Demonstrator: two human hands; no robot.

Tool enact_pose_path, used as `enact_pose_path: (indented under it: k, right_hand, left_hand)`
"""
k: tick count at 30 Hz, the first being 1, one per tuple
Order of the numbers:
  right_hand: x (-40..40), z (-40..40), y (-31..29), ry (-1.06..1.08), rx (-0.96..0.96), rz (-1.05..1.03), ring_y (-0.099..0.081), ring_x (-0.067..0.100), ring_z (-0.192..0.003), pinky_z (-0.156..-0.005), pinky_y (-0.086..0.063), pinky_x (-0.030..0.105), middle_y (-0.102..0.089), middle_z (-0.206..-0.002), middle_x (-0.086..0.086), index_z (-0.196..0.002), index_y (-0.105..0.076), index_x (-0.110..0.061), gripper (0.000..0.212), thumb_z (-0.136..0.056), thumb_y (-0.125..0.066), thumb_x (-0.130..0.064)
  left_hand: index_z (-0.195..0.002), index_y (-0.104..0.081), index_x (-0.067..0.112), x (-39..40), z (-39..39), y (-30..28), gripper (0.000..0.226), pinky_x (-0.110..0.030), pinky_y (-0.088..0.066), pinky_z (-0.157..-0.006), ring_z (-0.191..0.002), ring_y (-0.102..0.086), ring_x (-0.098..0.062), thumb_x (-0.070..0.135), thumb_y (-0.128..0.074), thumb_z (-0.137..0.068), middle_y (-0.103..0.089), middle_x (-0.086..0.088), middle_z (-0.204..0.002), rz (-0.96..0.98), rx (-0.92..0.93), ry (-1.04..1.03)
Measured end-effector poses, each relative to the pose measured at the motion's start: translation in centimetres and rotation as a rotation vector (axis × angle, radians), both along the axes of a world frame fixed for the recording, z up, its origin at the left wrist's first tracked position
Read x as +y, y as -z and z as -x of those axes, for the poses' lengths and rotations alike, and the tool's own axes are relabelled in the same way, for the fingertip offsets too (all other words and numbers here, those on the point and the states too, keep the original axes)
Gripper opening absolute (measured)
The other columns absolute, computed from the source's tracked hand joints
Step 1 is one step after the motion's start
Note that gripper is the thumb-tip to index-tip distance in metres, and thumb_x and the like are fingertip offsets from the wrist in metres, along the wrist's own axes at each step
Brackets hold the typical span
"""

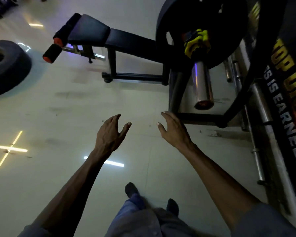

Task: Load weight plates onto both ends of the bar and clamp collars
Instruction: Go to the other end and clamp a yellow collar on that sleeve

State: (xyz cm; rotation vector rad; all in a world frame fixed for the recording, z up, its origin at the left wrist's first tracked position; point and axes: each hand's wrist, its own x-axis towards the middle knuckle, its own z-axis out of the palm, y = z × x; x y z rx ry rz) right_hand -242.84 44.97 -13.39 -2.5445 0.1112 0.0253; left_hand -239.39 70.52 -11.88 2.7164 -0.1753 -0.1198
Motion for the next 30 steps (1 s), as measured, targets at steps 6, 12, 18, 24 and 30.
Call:
enact_pose_path:
  k: [6,12,18,24,30]
  right_hand:
    - [8.9,-5.7,1.0,-0.086,0.026,-0.009,-0.032,0.021,-0.151,-0.122,-0.029,0.041,-0.039,-0.162,0.006,-0.155,-0.040,-0.011,0.064,-0.102,-0.057,-0.042]
    - [19.4,-12.5,0.6,-0.179,0.024,-0.001,-0.031,0.022,-0.151,-0.121,-0.033,0.042,-0.038,-0.163,0.005,-0.156,-0.038,-0.012,0.064,-0.102,-0.055,-0.043]
    - [29.6,-20.8,0.5,-0.319,0.032,0.025,-0.033,0.022,-0.151,-0.120,-0.032,0.042,-0.038,-0.163,0.006,-0.155,-0.040,-0.012,0.061,-0.104,-0.051,-0.044]
    - [39.9,-31.5,1.8,-0.447,0.019,0.026,-0.033,0.021,-0.151,-0.118,-0.031,0.042,-0.039,-0.162,0.005,-0.154,-0.043,-0.014,0.060,-0.104,-0.049,-0.048]
    - [50.2,-44.3,1.5,-0.529,0.024,0.016,-0.030,0.022,-0.153,-0.118,-0.030,0.044,-0.038,-0.163,0.007,-0.154,-0.042,-0.014,0.061,-0.104,-0.049,-0.048]
  left_hand:
    - [-0.153,-0.046,0.016,8.7,-3.5,1.1,0.067,-0.042,-0.046,-0.106,-0.146,-0.044,-0.021,0.059,-0.052,-0.101,-0.054,-0.002,-0.153,0.012,-0.009,-0.068]
    - [-0.154,-0.044,0.015,19.1,-8.4,0.6,0.070,-0.042,-0.044,-0.109,-0.146,-0.044,-0.022,0.061,-0.050,-0.101,-0.053,-0.003,-0.155,-0.011,-0.015,-0.162]
    - [-0.157,-0.039,0.016,28.5,-13.7,0.3,0.074,-0.043,-0.042,-0.112,-0.149,-0.039,-0.020,0.064,-0.046,-0.101,-0.047,0.000,-0.159,0.003,-0.013,-0.296]
    - [-0.157,-0.040,0.020,38.5,-21.9,0.6,0.077,-0.045,-0.044,-0.111,-0.148,-0.040,-0.019,0.072,-0.038,-0.100,-0.048,0.001,-0.159,0.003,-0.021,-0.409]
    - [-0.157,-0.039,0.019,48.4,-32.2,0.8,0.078,-0.045,-0.044,-0.111,-0.148,-0.041,-0.020,0.072,-0.038,-0.100,-0.048,0.000,-0.159,-0.012,0.015,-0.498]
